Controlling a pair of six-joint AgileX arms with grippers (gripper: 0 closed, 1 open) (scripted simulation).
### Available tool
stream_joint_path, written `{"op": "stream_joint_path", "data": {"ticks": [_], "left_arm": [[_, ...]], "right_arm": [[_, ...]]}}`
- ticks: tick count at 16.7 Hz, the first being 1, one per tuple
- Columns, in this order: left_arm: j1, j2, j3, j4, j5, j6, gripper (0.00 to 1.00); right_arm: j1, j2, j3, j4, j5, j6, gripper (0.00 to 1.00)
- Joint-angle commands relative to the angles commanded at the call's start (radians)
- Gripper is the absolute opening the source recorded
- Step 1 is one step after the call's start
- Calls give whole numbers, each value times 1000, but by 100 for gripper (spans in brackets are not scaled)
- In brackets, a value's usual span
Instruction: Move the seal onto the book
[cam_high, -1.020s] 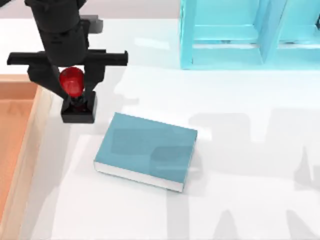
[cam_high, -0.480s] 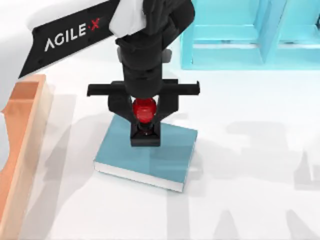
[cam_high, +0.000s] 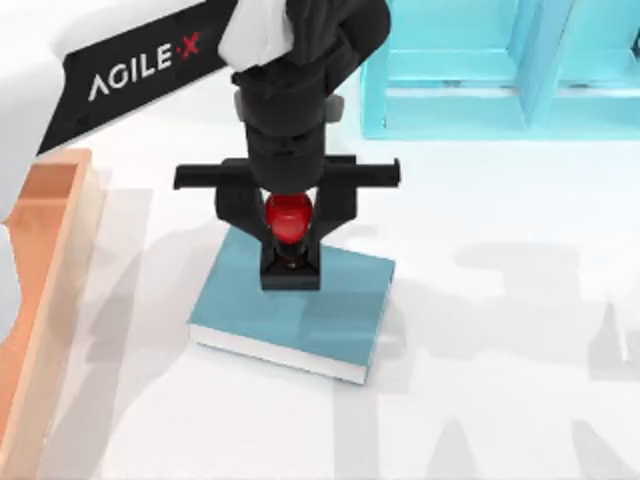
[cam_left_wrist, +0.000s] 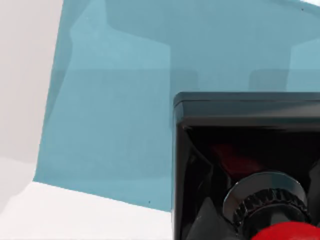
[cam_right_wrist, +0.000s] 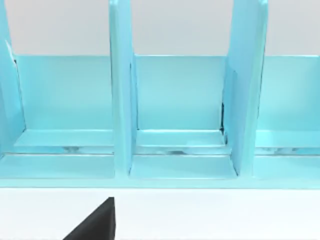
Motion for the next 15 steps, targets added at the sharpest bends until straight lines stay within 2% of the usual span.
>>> {"op": "stream_joint_path", "data": {"ticks": [2, 15], "left_arm": [[0, 0, 0, 0, 0, 0, 0], [0, 0, 0, 0, 0, 0, 98]], "right_arm": [[0, 0, 0, 0, 0, 0, 100], [0, 0, 0, 0, 0, 0, 100]]}}
